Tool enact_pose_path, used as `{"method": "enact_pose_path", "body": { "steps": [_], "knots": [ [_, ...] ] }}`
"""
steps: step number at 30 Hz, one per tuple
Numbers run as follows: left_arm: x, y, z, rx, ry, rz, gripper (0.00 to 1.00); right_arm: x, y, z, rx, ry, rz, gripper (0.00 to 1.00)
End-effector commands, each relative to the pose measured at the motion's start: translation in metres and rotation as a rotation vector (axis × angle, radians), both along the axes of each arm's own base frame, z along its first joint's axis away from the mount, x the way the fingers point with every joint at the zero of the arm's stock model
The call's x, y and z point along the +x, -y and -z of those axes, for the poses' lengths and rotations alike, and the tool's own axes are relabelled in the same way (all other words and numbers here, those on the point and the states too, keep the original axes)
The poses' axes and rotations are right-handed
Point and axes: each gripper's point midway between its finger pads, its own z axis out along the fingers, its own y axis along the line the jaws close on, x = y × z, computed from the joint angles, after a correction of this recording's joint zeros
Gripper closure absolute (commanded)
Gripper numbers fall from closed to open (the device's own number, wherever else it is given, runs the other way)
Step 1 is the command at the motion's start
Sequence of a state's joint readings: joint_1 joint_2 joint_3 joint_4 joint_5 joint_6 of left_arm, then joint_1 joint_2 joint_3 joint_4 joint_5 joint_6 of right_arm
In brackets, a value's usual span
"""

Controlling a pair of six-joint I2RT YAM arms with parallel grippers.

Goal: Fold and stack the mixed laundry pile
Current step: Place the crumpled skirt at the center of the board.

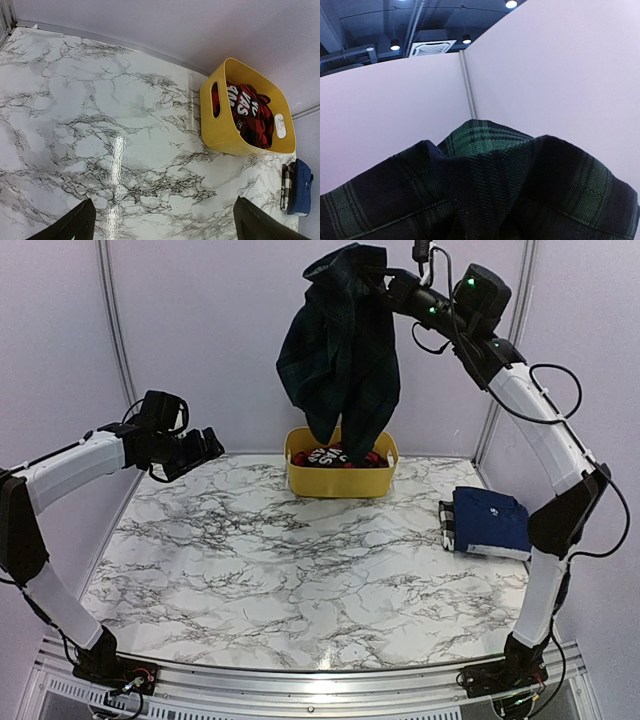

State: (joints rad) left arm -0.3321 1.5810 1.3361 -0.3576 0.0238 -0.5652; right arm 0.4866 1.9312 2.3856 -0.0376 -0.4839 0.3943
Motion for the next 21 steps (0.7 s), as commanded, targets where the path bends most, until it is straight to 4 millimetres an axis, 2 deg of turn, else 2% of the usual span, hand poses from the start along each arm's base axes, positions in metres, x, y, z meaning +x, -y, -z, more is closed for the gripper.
{"method": "enact_pose_path", "body": {
  "steps": [1,3,5,6,7,9,10,11,12,13,14,15,17,18,21],
  "knots": [
    [-0.002,-0.012,-0.023,-0.006,0.072,-0.056,0.01,-0.070,-0.028,-0.028,0.038,0.080,-0.172,1.00],
    [-0.005,-0.015,-0.025,-0.005,0.079,-0.069,0.01,-0.079,-0.046,-0.015,0.027,0.035,-0.244,1.00],
    [-0.009,-0.018,-0.025,-0.002,0.084,-0.076,0.01,-0.076,-0.049,0.005,0.023,-0.041,-0.277,1.00],
    [-0.012,-0.020,-0.025,-0.002,0.085,-0.080,0.01,-0.072,-0.045,0.016,0.019,-0.075,-0.260,1.00],
    [-0.015,-0.021,-0.023,0.000,0.083,-0.084,0.01,-0.054,-0.042,0.058,-0.012,-0.166,-0.217,1.00],
    [-0.021,-0.024,-0.020,0.004,0.080,-0.085,0.01,-0.035,-0.017,0.122,-0.045,-0.309,-0.112,1.00],
    [-0.024,-0.025,-0.016,0.010,0.074,-0.082,0.01,-0.026,-0.002,0.168,-0.085,-0.402,-0.048,0.95],
    [-0.028,-0.025,-0.013,0.010,0.070,-0.071,0.01,-0.022,0.014,0.216,-0.144,-0.493,0.023,0.73],
    [-0.033,-0.023,-0.009,0.010,0.063,-0.055,0.01,-0.021,0.032,0.273,-0.233,-0.612,0.095,0.51],
    [-0.037,-0.020,-0.006,0.005,0.055,-0.031,0.01,-0.029,0.047,0.322,-0.323,-0.705,0.127,0.33],
    [-0.042,-0.017,-0.001,0.002,0.047,-0.005,0.01,-0.041,0.060,0.361,-0.411,-0.777,0.156,0.24],
    [-0.049,-0.012,0.004,0.005,0.037,0.031,0.01,-0.054,0.072,0.391,-0.478,-0.832,0.181,0.18],
    [-0.062,-0.003,0.012,0.026,0.030,0.090,0.01,-0.079,0.089,0.412,-0.530,-0.863,0.198,0.13],
    [-0.070,0.000,0.022,0.045,0.012,0.116,0.01,-0.089,0.096,0.423,-0.544,-0.882,0.209,0.10],
    [-0.089,0.019,0.038,0.076,-0.009,0.211,0.01,-0.100,0.108,0.429,-0.535,-0.915,0.224,0.07]
  ]
}}
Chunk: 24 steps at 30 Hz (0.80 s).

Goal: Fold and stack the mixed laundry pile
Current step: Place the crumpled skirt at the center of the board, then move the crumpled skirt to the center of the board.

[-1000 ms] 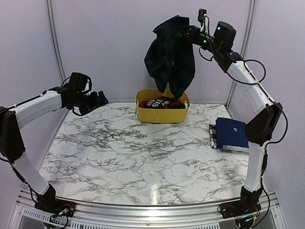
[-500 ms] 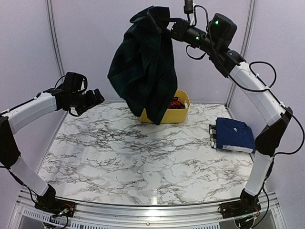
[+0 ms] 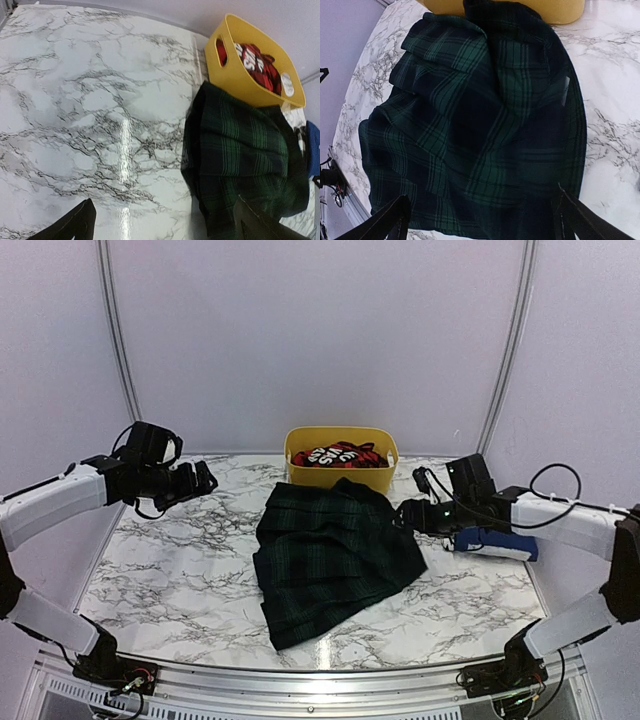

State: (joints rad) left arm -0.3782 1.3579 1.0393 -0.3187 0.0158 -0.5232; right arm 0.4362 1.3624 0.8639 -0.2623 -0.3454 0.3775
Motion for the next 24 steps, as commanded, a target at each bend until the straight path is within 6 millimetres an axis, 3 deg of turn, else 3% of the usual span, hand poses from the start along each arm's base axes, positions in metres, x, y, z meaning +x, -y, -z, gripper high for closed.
{"method": "enact_pose_path", "body": {
  "steps": [1,7,12,15,17,19,21,24],
  "knots": [
    [-0.027,0.035,0.011,0.041,0.003,0.186,0.01,-0.006,0.010,-0.035,-0.001,0.099,0.002,0.07],
    [-0.063,0.115,0.039,0.118,-0.034,0.497,0.01,-0.016,0.005,0.013,-0.056,-0.075,-0.057,0.16],
    [-0.093,0.171,0.050,0.176,-0.024,0.696,0.01,-0.016,0.026,0.052,-0.204,-0.162,-0.006,0.17],
    [-0.110,0.196,0.067,0.252,-0.046,0.794,0.06,-0.023,0.032,0.073,-0.252,-0.221,-0.018,0.20],
    [-0.112,0.200,0.087,0.304,-0.096,0.798,0.10,-0.031,0.031,0.089,-0.259,-0.270,-0.051,0.27],
    [-0.105,0.192,0.108,0.350,-0.148,0.752,0.14,-0.045,0.019,0.101,-0.214,-0.327,-0.122,0.35],
    [-0.093,0.172,0.127,0.389,-0.204,0.675,0.17,-0.060,0.004,0.107,-0.175,-0.370,-0.199,0.45],
    [-0.069,0.132,0.149,0.413,-0.281,0.532,0.26,-0.084,-0.027,0.105,-0.126,-0.397,-0.335,0.49]
  ]
}}
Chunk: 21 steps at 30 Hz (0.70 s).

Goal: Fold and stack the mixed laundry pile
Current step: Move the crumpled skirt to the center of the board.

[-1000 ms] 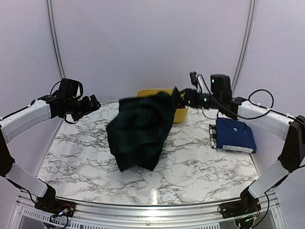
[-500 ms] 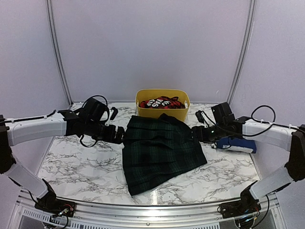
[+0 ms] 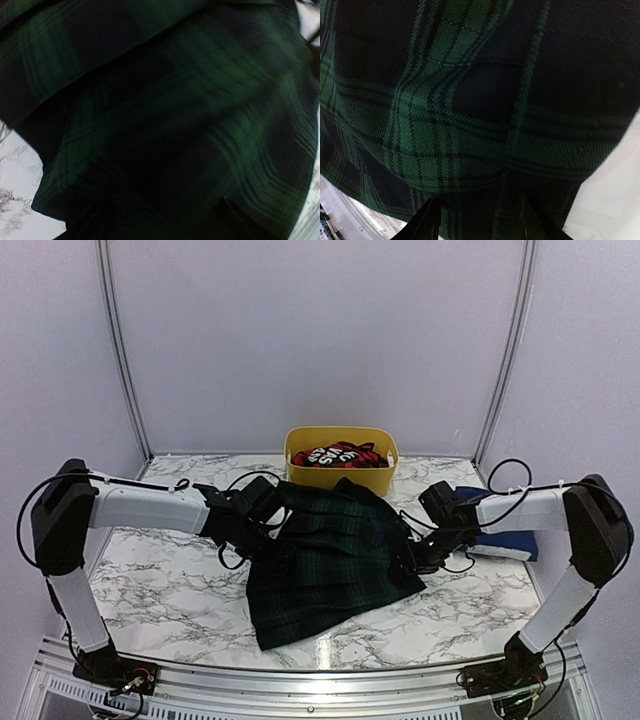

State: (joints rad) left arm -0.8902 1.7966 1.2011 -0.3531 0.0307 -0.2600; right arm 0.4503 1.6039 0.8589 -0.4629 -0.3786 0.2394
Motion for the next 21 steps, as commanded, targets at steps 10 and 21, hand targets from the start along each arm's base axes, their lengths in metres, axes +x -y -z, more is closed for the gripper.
{"method": "enact_pose_path", "body": {
  "steps": [10,21],
  "knots": [
    [0.137,-0.147,-0.001,0.182,0.038,-0.526,0.12,-0.074,-0.170,-0.157,0.579,0.062,-0.644,0.43],
    [0.005,-0.088,-0.059,0.036,0.178,-0.125,0.04,0.076,-0.035,-0.132,0.315,0.274,-0.068,0.38]
  ]
}}
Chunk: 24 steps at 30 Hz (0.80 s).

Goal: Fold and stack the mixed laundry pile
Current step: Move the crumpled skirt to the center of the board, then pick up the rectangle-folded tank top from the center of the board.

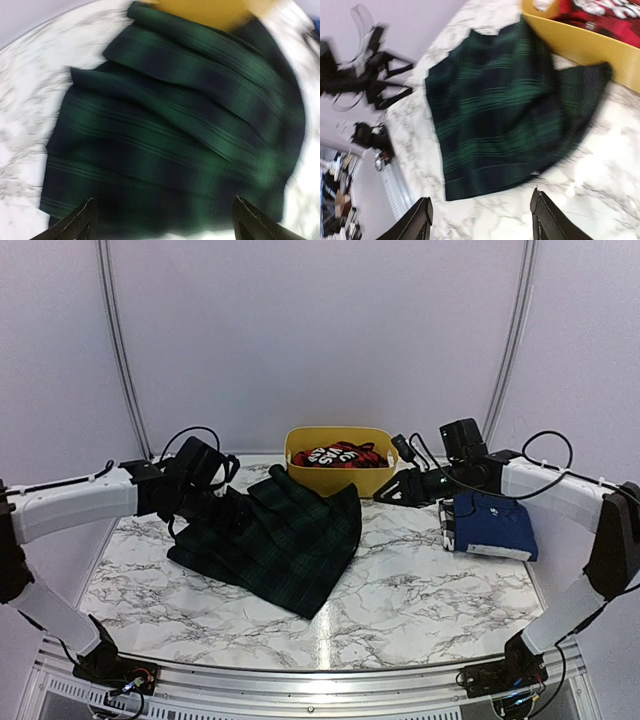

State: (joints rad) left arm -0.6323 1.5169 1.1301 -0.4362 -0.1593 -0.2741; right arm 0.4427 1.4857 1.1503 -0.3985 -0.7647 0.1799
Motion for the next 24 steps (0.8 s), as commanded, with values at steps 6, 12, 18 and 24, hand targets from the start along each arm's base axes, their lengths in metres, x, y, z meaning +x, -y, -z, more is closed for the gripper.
{"method": "enact_pose_path", "body": {
  "steps": [6,12,18,24],
  "knots": [
    [-0.145,0.095,0.062,0.156,-0.042,0.577,0.12,0.088,0.038,0.073,-0.175,-0.104,0.257,0.38],
    [-0.174,0.135,0.096,0.308,0.005,0.804,0.18,0.118,0.026,0.093,-0.155,-0.169,0.294,0.33],
    [-0.174,0.162,0.109,0.363,0.062,0.891,0.25,0.138,0.018,0.103,-0.143,-0.191,0.316,0.32],
    [-0.159,0.164,0.116,0.435,0.126,0.888,0.32,0.155,0.002,0.112,-0.162,-0.192,0.322,0.29]
  ]
}}
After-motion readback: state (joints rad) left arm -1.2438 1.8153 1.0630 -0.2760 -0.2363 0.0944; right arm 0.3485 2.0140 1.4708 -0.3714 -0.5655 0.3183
